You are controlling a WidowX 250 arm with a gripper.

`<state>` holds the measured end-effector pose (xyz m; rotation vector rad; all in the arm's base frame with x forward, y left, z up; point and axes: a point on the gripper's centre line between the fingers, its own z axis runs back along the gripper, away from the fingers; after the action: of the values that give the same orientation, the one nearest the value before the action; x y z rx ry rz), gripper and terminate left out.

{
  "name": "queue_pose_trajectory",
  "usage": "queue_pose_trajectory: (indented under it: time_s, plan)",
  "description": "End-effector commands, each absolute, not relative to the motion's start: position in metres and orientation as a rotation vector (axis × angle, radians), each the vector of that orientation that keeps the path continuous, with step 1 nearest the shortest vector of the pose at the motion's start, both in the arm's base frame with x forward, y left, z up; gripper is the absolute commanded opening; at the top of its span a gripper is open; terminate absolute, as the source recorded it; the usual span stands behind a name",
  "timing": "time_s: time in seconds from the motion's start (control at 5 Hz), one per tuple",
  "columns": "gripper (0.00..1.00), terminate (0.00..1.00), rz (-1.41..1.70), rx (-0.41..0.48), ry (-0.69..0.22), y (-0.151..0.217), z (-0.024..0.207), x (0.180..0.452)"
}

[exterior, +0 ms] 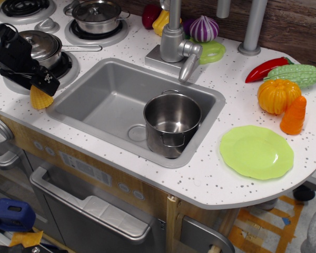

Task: Put corn in pot which is in sink

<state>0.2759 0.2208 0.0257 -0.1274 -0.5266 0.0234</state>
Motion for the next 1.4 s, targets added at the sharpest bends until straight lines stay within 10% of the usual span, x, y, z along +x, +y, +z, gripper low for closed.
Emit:
queue_pose_trajectory:
  time_s: [0.0, 0.4, 0.6, 1.2]
  plan:
    - [1.00, 0.00, 0.054, -0.106, -0.568, 0.232, 0.027, 0.275]
    - [1.00, 0.00, 0.070, -0.122, -0.605, 0.234, 0.019, 0.274]
    - [0.00, 0.00, 0.075, -0.119, -0.623, 0.234, 0.016, 0.273]
    - [0.00, 0.00, 0.033, -0.016, -0.617, 0.218, 0.055, 0.283]
